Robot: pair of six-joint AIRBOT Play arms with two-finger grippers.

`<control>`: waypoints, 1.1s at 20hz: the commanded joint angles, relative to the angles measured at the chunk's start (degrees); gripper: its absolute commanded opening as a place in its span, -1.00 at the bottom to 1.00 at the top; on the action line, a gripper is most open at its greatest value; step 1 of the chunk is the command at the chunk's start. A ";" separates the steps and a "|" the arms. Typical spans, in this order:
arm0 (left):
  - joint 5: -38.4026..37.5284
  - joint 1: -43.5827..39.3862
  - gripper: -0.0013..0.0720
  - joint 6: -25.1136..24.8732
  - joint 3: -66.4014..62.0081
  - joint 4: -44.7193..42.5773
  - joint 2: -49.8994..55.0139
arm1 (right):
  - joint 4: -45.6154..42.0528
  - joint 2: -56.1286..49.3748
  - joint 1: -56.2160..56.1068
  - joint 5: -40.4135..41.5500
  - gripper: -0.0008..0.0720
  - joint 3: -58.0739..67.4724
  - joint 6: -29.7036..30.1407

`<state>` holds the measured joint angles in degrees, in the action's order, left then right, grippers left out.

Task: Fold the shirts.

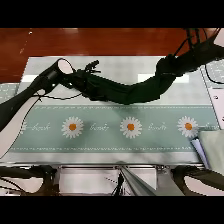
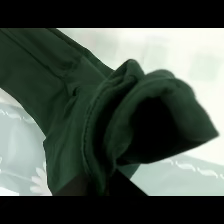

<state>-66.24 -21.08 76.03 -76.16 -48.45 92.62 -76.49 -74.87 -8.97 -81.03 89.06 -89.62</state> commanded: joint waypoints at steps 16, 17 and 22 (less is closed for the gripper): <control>19.30 -21.62 -0.91 -4.87 0.92 31.56 13.92 | -3.21 7.82 -0.17 -5.09 -0.91 -0.04 -7.41; 19.28 -21.92 -0.90 -4.92 0.35 34.88 15.34 | -3.13 7.82 -0.17 -6.08 -0.91 -0.04 -7.39; 13.94 -14.21 -0.91 -8.39 -3.23 36.04 13.88 | -6.14 7.82 -0.13 -6.54 -0.91 -0.04 -6.60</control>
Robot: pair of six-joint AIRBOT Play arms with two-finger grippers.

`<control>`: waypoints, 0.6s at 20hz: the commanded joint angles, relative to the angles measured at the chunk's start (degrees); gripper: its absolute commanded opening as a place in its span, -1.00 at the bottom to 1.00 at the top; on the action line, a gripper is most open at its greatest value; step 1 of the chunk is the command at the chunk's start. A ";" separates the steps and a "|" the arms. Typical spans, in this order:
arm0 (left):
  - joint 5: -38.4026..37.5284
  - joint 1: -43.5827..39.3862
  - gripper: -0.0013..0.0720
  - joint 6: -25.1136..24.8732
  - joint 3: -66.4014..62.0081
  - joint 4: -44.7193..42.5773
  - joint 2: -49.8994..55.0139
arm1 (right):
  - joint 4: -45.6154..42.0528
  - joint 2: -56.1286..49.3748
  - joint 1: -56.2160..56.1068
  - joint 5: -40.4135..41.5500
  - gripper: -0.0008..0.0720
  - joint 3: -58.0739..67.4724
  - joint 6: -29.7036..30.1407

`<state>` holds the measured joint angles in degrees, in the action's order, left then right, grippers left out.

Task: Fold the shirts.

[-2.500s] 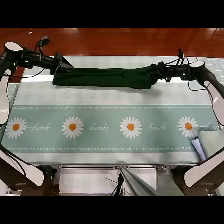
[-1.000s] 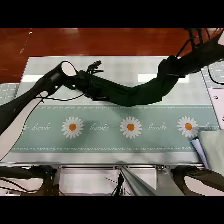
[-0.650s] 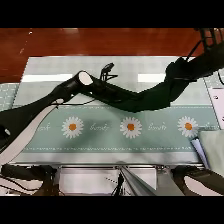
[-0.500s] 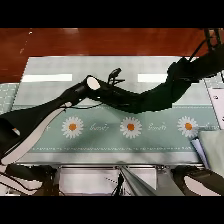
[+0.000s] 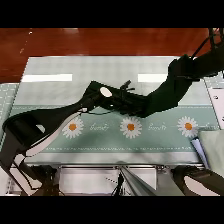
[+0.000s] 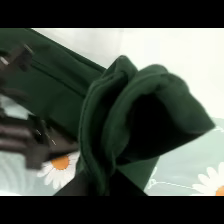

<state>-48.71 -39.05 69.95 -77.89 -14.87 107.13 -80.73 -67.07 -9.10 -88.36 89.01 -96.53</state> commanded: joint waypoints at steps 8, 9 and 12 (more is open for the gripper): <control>-9.27 40.48 -0.91 -4.59 -1.51 -1.79 -24.57 | 6.71 -7.74 -3.06 12.72 -0.91 0.00 1.62; -10.73 45.90 -0.91 -3.78 -1.51 -1.81 -27.15 | 6.71 -9.25 -5.07 14.10 -0.91 0.00 1.88; -16.65 58.34 -0.91 -3.23 -1.51 -1.81 -33.31 | 6.71 -13.90 -10.80 21.18 -0.91 0.00 1.81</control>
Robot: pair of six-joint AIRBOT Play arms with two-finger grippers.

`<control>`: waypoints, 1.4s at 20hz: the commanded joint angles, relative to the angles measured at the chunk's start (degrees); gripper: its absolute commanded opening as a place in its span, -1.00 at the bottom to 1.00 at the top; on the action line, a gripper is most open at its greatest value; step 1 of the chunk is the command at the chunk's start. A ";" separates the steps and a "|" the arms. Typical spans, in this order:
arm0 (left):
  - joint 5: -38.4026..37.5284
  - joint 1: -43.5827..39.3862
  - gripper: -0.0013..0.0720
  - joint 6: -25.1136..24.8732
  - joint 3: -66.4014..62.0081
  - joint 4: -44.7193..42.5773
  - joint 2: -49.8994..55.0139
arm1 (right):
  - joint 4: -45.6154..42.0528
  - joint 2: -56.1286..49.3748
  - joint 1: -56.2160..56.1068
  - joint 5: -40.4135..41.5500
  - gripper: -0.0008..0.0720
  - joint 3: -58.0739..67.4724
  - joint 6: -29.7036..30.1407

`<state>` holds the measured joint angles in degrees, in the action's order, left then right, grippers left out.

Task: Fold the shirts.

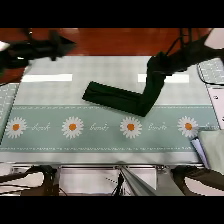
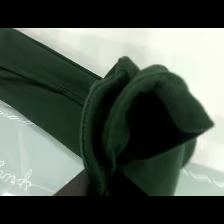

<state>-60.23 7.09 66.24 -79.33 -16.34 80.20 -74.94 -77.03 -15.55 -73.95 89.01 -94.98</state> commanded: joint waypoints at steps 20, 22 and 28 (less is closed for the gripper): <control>-18.25 8.24 -0.91 0.39 -0.02 -13.33 -16.22 | -10.36 -14.71 -12.94 12.85 0.32 0.09 -0.55; -18.25 9.66 -0.91 0.42 -0.02 -13.33 -16.22 | -23.45 -10.32 -7.39 -0.33 0.29 0.07 -0.46; -20.26 11.78 -0.91 0.44 0.00 -13.35 -16.31 | -6.23 -7.98 13.29 -12.76 0.38 -9.88 3.98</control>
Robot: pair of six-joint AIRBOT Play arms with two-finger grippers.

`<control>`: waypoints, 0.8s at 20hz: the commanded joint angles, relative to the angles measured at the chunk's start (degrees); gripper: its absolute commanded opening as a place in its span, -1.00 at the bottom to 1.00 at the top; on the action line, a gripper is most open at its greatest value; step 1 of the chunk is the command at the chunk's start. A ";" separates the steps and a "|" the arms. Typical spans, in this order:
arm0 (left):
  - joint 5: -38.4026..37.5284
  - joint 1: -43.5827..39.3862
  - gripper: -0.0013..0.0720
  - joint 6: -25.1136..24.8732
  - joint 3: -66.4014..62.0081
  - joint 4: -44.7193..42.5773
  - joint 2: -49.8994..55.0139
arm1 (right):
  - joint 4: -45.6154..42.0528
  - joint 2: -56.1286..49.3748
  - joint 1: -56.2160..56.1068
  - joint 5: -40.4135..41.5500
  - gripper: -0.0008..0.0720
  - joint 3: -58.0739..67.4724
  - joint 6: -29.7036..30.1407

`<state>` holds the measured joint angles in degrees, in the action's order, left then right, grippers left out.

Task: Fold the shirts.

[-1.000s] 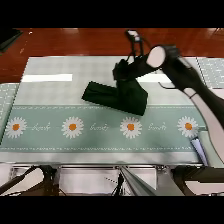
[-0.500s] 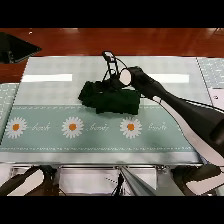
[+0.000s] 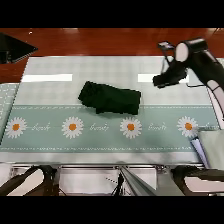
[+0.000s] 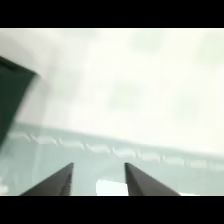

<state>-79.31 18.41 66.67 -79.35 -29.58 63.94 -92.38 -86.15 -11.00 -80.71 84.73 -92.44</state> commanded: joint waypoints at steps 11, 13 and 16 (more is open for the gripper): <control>-3.08 -0.59 -0.91 0.02 0.02 -4.17 -0.04 | 59.32 0.74 5.57 32.39 0.52 -34.27 18.03; -3.06 -0.59 -0.91 0.09 0.02 -4.15 -0.04 | 61.44 -0.57 2.29 36.89 0.49 -34.27 16.79; -2.62 -0.59 -0.91 2.03 0.02 -4.13 -0.04 | 66.64 -2.38 -0.37 41.79 -0.06 -34.25 13.73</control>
<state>-82.21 17.87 67.51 -79.33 -33.50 63.94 -32.23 -87.22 -8.71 -45.95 51.05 -77.14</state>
